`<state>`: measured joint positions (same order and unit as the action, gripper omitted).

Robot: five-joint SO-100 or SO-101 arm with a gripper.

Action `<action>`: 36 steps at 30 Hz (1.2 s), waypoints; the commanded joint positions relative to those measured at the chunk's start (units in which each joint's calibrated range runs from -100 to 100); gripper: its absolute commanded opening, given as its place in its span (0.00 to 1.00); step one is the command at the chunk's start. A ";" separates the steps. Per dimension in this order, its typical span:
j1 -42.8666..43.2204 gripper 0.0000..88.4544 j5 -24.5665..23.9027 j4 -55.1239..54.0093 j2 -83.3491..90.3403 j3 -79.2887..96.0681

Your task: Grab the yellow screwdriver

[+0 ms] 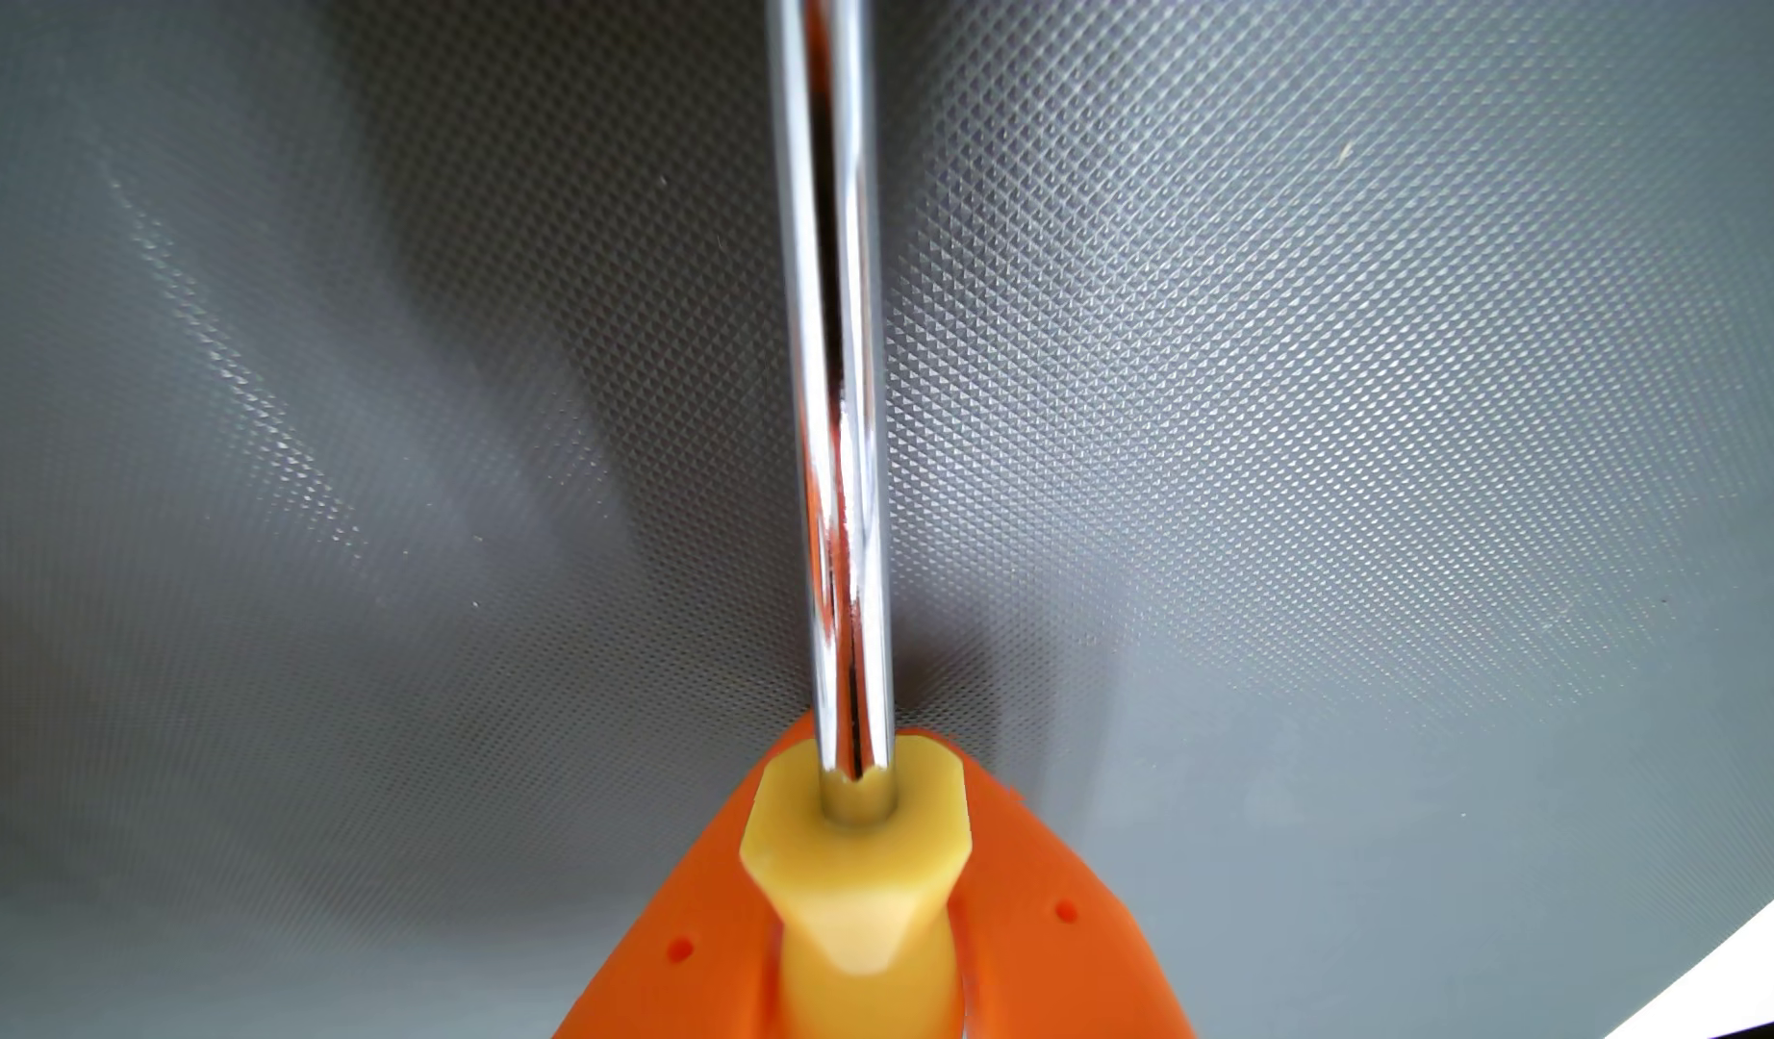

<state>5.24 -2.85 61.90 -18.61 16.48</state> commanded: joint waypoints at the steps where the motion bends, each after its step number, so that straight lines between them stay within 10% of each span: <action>1: -0.42 0.01 -0.16 0.28 0.22 0.50; 36: -0.42 0.08 0.16 0.11 0.31 0.05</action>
<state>5.24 -2.85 61.90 -18.61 16.48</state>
